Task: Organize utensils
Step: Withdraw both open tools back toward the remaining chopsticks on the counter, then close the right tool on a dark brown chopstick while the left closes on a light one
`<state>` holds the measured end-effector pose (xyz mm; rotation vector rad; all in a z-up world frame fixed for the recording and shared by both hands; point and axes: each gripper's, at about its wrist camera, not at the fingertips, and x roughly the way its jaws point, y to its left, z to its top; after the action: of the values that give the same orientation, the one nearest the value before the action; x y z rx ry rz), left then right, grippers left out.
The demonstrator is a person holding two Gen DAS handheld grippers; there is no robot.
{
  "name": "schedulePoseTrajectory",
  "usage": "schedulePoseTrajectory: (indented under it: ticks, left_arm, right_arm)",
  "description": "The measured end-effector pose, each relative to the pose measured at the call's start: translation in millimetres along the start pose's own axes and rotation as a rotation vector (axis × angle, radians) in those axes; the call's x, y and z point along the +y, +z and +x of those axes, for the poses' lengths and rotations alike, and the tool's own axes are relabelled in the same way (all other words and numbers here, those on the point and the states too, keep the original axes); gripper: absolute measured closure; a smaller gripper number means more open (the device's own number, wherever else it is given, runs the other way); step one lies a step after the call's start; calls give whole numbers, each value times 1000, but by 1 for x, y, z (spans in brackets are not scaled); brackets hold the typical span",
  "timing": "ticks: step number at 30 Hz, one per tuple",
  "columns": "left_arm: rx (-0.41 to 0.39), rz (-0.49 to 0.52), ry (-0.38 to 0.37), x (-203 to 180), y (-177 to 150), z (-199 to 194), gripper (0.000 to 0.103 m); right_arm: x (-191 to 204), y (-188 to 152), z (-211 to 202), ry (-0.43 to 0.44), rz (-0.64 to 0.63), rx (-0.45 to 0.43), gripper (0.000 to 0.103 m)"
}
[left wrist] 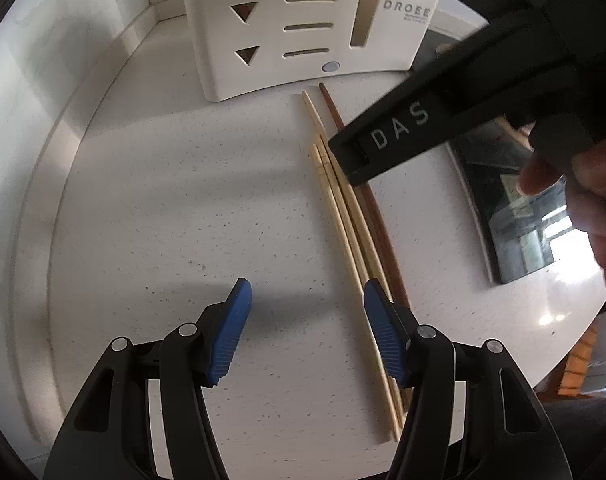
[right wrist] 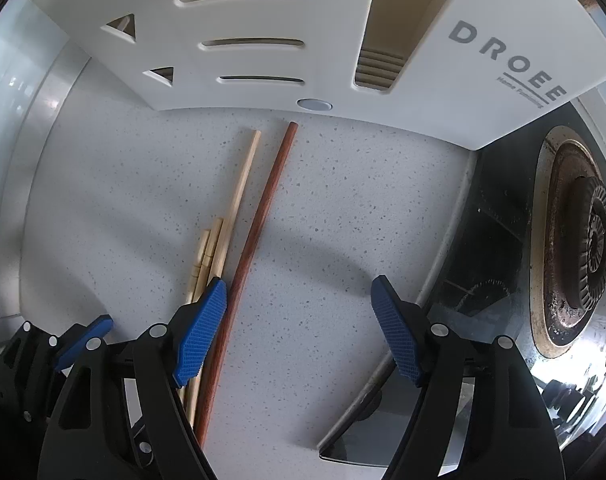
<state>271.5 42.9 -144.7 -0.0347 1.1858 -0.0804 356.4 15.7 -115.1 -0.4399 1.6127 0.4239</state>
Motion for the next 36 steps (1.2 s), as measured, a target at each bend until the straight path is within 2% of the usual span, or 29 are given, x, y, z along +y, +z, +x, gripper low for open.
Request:
schedulePoseTrajectory:
  ticks: [2, 7, 11, 16, 20, 23, 26, 28, 36]
  left_arm:
    - [5, 0, 0, 0, 0, 0, 44]
    - [7, -115, -87, 16, 3, -2, 44]
    - [9, -94, -81, 15, 5, -1, 44]
    - [7, -68, -60, 11, 3, 0, 42]
    - [11, 0, 0, -7, -1, 3, 40]
    - [19, 42, 33, -12, -2, 6, 36]
    - [29, 36, 38, -12, -2, 6, 38]
    - [33, 16, 27, -10, -1, 5, 39]
    - [48, 1, 35, -5, -2, 3, 44]
  right_arm:
    - [0, -1, -1, -2, -1, -2, 30]
    - [-8, -9, -5, 2, -6, -1, 30]
    - [-13, -17, -15, -2, -3, -6, 33]
    - [-21, -23, -18, -16, -9, -16, 44]
    - [-28, -26, -19, -18, -12, -25, 49]
    - [-37, -28, -21, -19, -5, -31, 56]
    - [-49, -30, -24, -17, 9, -32, 70]
    - [-58, -32, -25, -13, 21, -30, 86]
    - [-79, -39, -28, 44, 37, -18, 91]
